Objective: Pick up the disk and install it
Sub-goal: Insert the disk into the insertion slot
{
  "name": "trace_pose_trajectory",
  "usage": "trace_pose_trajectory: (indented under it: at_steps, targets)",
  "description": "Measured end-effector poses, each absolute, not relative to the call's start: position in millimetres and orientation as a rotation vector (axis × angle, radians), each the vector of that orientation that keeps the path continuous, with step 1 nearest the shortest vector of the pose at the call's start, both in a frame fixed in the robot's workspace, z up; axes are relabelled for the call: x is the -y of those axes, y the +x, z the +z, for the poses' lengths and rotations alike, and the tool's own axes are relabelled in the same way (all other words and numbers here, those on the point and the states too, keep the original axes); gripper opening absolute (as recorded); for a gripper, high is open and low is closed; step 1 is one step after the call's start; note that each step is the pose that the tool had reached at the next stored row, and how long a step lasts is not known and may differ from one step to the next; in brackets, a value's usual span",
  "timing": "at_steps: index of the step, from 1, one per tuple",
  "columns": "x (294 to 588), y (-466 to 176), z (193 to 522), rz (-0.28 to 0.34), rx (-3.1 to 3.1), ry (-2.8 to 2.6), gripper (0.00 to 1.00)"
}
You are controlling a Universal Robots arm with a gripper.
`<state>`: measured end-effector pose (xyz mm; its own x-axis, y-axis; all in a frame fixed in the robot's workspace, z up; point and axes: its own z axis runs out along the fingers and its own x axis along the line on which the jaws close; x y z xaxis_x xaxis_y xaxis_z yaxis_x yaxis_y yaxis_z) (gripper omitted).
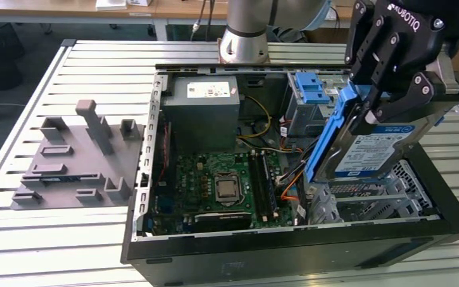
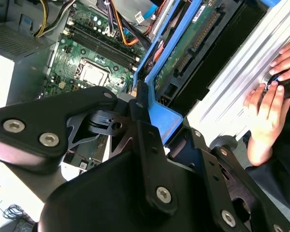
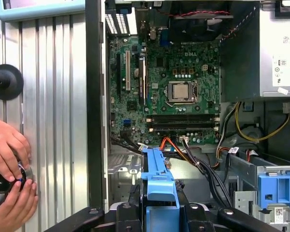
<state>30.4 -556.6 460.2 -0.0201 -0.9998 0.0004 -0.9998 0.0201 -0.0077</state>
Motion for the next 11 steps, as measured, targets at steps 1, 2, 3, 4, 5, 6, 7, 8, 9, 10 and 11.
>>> trace_pose_trajectory:
  at_steps: [1, 2, 3, 4, 5, 6, 7, 8, 9, 10, 11]
  targets:
    - [556.6, 30.4, 460.1, -0.009, -2.240, -2.195, 0.36]
    - [556.6, 30.5, 460.0, -0.009, -2.240, -2.195, 0.36]
    - [556.6, 30.6, 460.0, -0.009, -2.240, -2.195, 0.36]
    - [556.6, 30.8, 460.0, -0.009, -2.240, -2.195, 0.36]
    - [556.6, 31.6, 459.7, -0.009, -2.239, -2.196, 0.36]
    - [556.6, 32.4, 459.4, -0.009, -2.239, -2.195, 0.36]
    - [556.6, 33.3, 459.1, -0.009, -2.240, -2.195, 0.36]
    - [556.6, 34.3, 458.9, -0.009, -2.240, -2.195, 0.36]
    - [556.6, 35.4, 458.5, -0.009, -2.240, -2.195, 0.36]
    - [556.7, 36.6, 458.1, -0.009, -2.240, -2.195, 0.36]
    - [556.7, 37.9, 457.8, -0.009, -2.240, -2.195, 0.36]
